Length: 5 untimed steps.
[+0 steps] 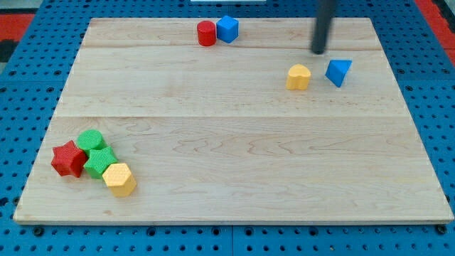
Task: Slide the blue triangle into the yellow heart
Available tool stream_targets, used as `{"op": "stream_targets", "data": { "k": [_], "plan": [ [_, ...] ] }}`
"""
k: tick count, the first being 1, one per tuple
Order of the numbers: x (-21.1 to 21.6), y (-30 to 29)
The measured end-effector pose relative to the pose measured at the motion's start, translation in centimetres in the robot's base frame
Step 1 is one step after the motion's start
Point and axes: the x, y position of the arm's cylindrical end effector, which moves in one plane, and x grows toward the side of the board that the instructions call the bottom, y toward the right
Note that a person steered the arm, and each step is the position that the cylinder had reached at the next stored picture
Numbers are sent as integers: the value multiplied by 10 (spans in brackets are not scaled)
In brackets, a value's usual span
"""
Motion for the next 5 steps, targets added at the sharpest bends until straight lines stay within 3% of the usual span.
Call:
{"op": "stream_targets", "data": {
  "k": [1,2,3,5],
  "plan": [
    [30,40],
    [33,-37],
    [43,-35],
    [29,83]
  ]
}}
